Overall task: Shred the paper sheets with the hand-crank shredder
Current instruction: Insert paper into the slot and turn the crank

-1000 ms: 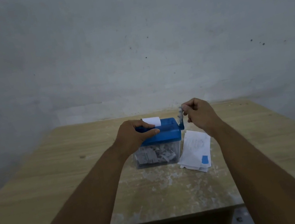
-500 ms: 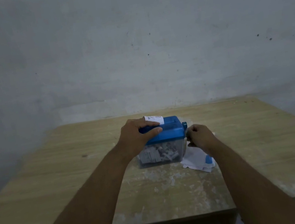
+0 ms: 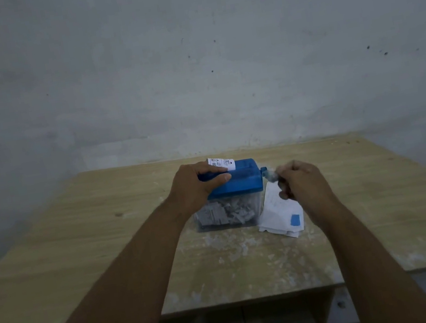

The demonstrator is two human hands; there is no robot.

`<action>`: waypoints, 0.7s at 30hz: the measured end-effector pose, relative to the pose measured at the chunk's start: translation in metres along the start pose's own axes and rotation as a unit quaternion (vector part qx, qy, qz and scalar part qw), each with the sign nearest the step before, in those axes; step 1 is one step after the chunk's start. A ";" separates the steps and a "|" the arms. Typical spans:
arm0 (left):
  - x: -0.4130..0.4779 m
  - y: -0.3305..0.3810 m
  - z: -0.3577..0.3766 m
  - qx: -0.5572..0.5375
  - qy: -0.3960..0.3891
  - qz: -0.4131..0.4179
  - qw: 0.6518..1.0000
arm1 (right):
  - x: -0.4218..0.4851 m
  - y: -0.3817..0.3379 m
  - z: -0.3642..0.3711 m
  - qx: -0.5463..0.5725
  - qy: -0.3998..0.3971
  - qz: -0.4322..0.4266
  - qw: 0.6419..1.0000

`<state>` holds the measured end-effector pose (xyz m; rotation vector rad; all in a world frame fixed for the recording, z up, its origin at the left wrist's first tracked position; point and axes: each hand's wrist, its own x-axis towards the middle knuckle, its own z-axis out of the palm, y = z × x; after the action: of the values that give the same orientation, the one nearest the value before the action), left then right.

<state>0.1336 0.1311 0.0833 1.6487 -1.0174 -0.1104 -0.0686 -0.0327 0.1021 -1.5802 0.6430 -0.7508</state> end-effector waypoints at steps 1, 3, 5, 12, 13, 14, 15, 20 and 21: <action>0.000 0.000 -0.001 -0.001 -0.003 0.001 1.000 | 0.003 -0.006 -0.001 0.008 -0.010 -0.009 1.000; 0.001 0.001 -0.002 -0.005 -0.015 -0.004 1.000 | 0.013 -0.017 -0.002 -0.002 -0.028 -0.029 0.999; 0.002 0.001 -0.004 -0.009 -0.027 -0.011 1.000 | 0.027 -0.025 -0.002 -0.029 -0.037 -0.045 0.998; 0.001 0.001 -0.002 -0.008 -0.020 0.000 1.000 | 0.082 -0.018 0.018 -0.140 -0.008 -0.055 0.989; 0.000 0.001 -0.003 -0.007 -0.020 0.002 1.000 | 0.086 -0.009 0.023 -0.154 -0.009 -0.044 0.987; -0.001 0.001 -0.003 -0.006 -0.021 0.004 1.000 | 0.088 0.000 0.025 -0.161 -0.012 -0.028 0.986; -0.001 0.002 -0.003 -0.007 -0.020 0.003 1.000 | 0.089 0.009 0.027 -0.154 -0.018 -0.007 0.988; -0.005 0.005 0.000 -0.026 0.000 0.006 1.000 | 0.069 0.051 0.028 -0.105 -0.011 0.074 0.992; -0.006 0.005 0.001 -0.029 0.003 0.005 1.000 | 0.063 0.057 0.028 -0.106 -0.006 0.083 0.991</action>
<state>0.1264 0.1338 0.0849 1.5897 -1.0085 -0.1271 -0.0060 -0.0706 0.0500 -1.6991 0.8574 -0.5632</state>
